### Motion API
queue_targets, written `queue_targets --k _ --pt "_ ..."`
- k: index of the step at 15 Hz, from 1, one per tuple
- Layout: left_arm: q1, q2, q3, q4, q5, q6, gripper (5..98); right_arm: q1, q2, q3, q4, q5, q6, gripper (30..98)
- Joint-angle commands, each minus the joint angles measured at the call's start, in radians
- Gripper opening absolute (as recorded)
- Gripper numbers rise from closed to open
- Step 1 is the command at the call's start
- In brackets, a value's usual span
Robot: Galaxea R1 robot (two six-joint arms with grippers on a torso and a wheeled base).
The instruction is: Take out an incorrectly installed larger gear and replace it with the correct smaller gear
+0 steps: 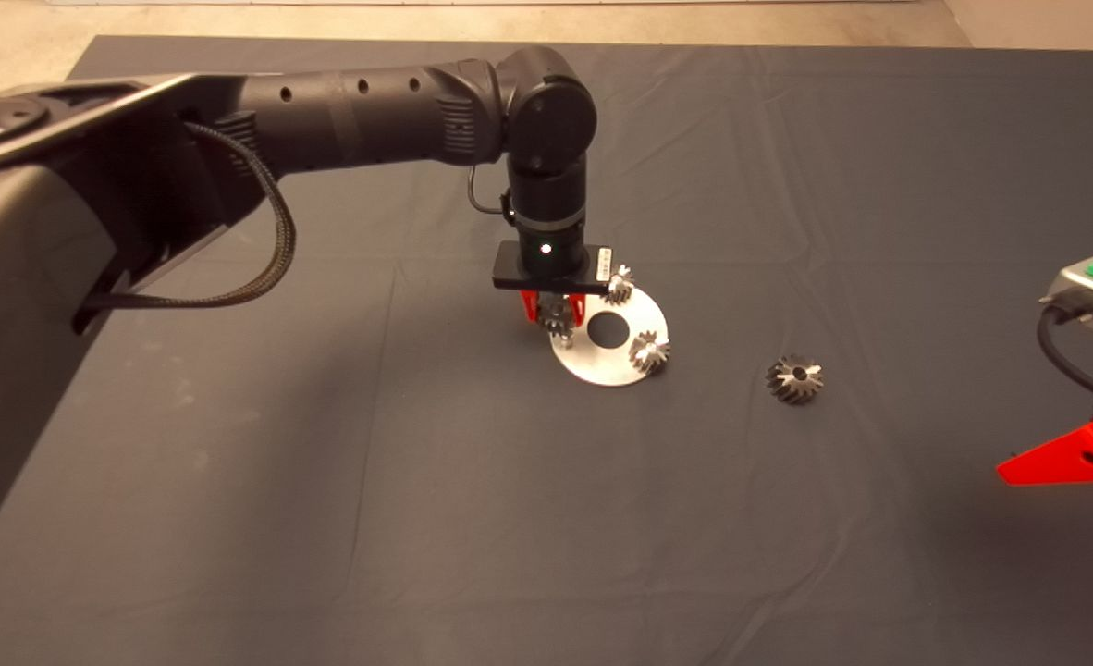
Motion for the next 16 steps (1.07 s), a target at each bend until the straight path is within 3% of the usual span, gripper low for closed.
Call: queue_targets --k 1,7,16 --pt "-0.025 0.006 0.004 -0.039 0.001 0.001 33.7 0.017 0.003 0.004 0.033 0.002 0.007 97.7" --pt "-0.023 0.007 0.011 -0.048 0.0 -0.001 33.7 0.017 0.003 0.004 0.034 0.002 0.007 97.7" --pt "-0.018 0.009 0.012 -0.06 -0.032 -0.004 33.7 0.017 0.003 0.004 0.034 0.002 0.007 97.7"
